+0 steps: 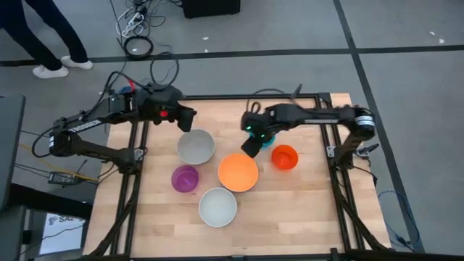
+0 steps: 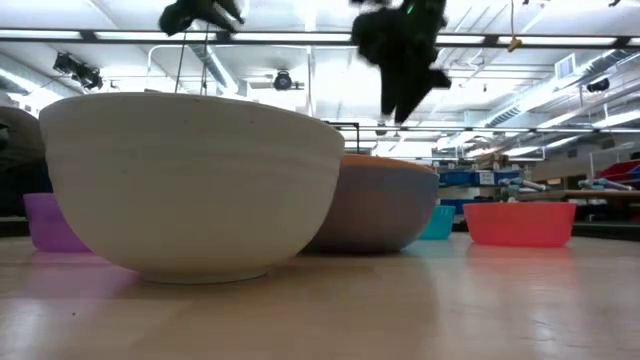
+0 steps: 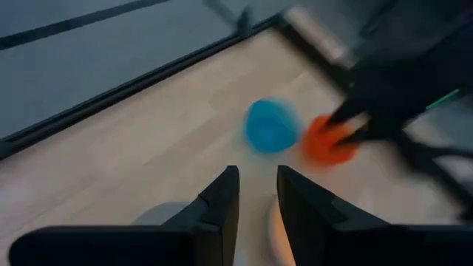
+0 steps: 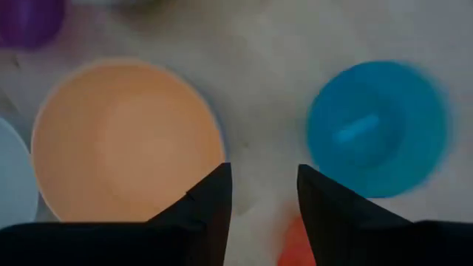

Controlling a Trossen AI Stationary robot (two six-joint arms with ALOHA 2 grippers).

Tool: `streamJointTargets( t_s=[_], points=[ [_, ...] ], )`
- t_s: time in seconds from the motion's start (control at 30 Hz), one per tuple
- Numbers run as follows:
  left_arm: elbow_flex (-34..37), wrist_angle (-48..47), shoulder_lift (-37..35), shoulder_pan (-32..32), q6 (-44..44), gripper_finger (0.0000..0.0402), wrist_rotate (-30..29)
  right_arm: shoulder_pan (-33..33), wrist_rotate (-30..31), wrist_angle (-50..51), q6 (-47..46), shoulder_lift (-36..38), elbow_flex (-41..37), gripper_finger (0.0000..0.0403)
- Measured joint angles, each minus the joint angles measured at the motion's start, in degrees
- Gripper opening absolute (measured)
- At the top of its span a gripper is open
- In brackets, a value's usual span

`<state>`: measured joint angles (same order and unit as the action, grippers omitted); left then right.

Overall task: Nest bowls inside each other
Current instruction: Stack the gray bowl on top of the orange bowl

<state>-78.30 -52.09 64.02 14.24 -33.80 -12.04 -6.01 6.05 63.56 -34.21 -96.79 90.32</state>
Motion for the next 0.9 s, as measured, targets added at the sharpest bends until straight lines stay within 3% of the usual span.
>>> streamJointTargets(
  t_s=[0.1,0.23,0.4,0.57,0.9],
  points=[
    [1.0,-7.2,1.0,0.0,1.8,0.0101,-2.3,0.0,5.5,1.4,-2.0,5.9,0.0,0.0138],
    [5.2,-14.3,3.3,0.0,1.9,0.0101,-1.1,0.0,10.5,3.1,-5.0,12.5,0.0,0.0137],
    [10.5,-23.5,9.0,1.9,-7.4,0.0102,0.9,-0.1,12.2,4.4,-9.0,17.8,0.0,0.0137],
    [14.2,-19.6,13.9,2.6,-7.2,0.0103,7.2,0.2,11.8,4.5,-11.2,18.9,0.0,0.0137],
    [14.9,-18.1,21.9,3.0,-5.2,0.0104,5.2,2.4,6.5,4.1,-11.3,14.8,-0.1,0.0135]
  ],
)
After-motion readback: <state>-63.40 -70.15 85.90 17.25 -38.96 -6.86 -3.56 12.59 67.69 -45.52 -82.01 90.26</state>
